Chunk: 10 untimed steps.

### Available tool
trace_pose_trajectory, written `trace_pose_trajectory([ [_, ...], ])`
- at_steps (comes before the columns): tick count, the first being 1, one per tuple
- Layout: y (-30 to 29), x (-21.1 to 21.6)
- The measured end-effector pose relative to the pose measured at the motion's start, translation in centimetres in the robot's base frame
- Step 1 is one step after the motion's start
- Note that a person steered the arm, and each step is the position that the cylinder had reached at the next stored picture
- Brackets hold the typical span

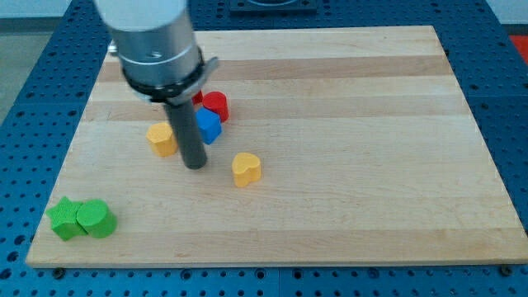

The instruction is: Slide the hexagon to the center left of the board

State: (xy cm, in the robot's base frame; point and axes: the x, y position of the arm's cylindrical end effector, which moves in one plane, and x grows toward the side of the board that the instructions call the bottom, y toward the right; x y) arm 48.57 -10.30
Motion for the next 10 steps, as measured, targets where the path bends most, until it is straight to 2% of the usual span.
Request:
trace_pose_trajectory([
  [3,-7.4,-2.4],
  [5,-6.3,-3.4],
  [7,-13.0,-3.9],
  [8,-12.7,-3.9],
  [9,-8.9,-3.9],
  [10,-8.9,-4.3],
])
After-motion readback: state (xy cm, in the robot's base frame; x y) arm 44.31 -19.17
